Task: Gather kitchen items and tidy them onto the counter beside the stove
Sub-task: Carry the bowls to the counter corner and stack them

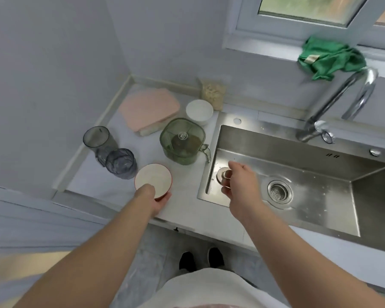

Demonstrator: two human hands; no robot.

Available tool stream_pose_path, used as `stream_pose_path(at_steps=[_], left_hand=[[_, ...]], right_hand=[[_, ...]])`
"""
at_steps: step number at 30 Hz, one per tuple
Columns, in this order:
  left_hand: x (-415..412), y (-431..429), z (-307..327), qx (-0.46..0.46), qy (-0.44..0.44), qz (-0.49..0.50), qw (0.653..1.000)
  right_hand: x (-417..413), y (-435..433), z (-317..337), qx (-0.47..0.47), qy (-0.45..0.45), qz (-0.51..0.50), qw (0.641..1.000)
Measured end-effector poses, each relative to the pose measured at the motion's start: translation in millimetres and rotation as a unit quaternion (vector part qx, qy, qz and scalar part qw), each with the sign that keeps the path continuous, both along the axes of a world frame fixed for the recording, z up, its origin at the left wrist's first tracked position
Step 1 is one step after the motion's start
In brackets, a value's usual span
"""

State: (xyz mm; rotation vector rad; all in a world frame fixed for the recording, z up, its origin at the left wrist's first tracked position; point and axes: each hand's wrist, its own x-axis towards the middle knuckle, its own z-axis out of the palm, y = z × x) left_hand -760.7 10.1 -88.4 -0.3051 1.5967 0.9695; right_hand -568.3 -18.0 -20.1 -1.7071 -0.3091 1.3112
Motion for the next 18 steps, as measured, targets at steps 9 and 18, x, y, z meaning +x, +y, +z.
stream_pose_path(at_steps=[9, 18], left_hand=[[3, 8, 1, 0.022, -0.012, -0.021, 0.999], [27, 34, 78, 0.098, -0.072, -0.070, 0.990]], right_hand=[[18, 122, -40, -0.002, -0.034, -0.021, 0.999], [32, 263, -92, -0.053, -0.090, 0.152, 0.983]])
